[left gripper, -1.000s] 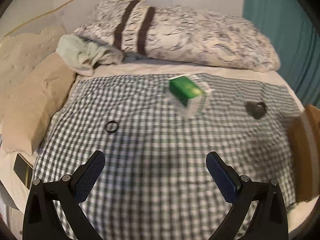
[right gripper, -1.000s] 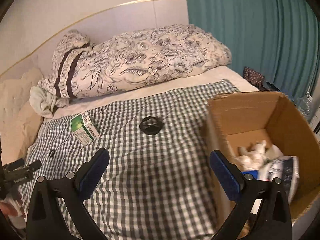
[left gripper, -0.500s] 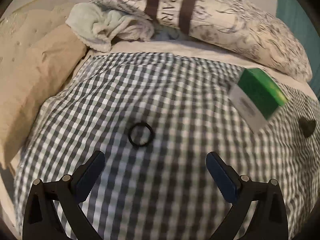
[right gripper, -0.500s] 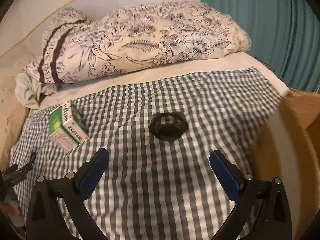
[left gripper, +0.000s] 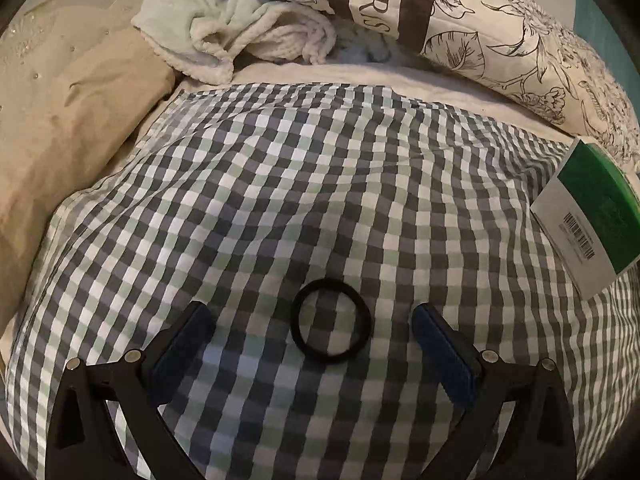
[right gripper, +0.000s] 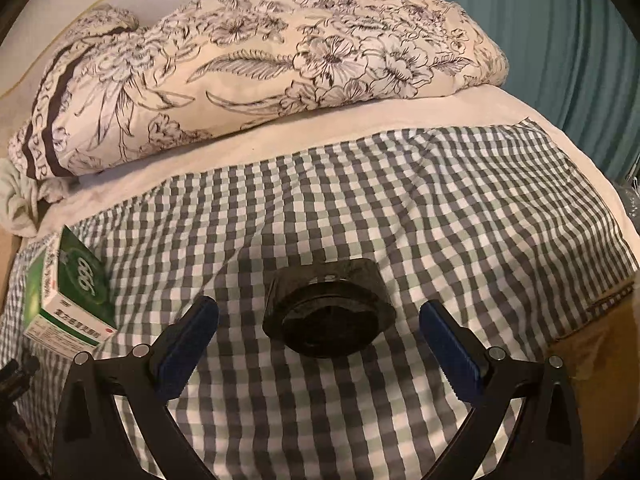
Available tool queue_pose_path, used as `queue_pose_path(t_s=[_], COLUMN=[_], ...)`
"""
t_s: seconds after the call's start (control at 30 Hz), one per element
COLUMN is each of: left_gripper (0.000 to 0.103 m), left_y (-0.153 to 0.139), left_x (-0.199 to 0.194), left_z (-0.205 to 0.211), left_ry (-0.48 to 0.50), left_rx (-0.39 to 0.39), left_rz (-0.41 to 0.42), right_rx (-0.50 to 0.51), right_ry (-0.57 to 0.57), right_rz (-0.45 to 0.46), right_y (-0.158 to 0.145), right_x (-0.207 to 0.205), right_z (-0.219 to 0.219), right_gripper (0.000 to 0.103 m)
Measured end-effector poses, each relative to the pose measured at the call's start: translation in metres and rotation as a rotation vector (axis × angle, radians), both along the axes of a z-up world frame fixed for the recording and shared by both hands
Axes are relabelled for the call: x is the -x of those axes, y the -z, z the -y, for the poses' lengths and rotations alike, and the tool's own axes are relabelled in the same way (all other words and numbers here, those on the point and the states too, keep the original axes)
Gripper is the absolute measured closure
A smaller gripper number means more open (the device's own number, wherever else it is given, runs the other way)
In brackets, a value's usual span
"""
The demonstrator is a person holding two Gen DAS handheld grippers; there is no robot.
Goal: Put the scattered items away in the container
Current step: 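Grasp the black round ring with the right tool while the left tool grasps the black hair tie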
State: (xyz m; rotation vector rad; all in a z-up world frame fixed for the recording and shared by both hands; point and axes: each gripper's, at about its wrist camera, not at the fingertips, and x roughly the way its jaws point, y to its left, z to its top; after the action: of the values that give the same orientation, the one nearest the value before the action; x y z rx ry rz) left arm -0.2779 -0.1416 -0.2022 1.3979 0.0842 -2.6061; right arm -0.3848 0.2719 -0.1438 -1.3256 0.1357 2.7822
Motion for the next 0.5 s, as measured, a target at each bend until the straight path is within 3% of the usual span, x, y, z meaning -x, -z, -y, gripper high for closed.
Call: queue_pose_path(t_s=[0.1, 0.2, 0.27, 0.3, 0.37, 0.43, 0.5], left_gripper=[0.005, 0.016, 0.040, 0.044, 0.063, 0.077, 0.082], left_y=[0.001, 0.001, 0.000, -0.002, -0.002, -0.003, -0.003], left_x=[0.001, 0.002, 0.003, 0.003, 0.003, 0.002, 0.000], left_z=[0.001, 0.001, 0.000, -0.001, -0.003, -0.004, -0.004], left_ry=[0.012, 0.029, 0.048, 0.055, 0.071, 0.087, 0.082], left_rx=[-0.017, -0.034, -0.037, -0.037, -0.036, -0.045, -0.054], left_rz=[-0.001, -0.003, -0.006, -0.009, -0.006, -0.005, -0.006], right_rx=[-0.047, -0.069, -0.078, -0.089, -0.086, -0.063, -0.032], right_ry=[-0.011, -0.025, -0.036, -0.035, -0.034, -0.029, -0.024], right_rz=[0.002, 0.000, -0.005, 0.002, 0.028, 0.057, 0.065], right_y=[0.007, 0.011, 0.014, 0.016, 0.022, 0.029, 0.034], right_x=[0.003, 0.005, 0.006, 0.007, 0.010, 0.011, 0.010], right_z=[0.005, 0.008, 0.009, 0.010, 0.009, 0.005, 0.000], right_gripper=[0.002, 0.002, 0.003, 0.006, 0.013, 0.026, 0.027])
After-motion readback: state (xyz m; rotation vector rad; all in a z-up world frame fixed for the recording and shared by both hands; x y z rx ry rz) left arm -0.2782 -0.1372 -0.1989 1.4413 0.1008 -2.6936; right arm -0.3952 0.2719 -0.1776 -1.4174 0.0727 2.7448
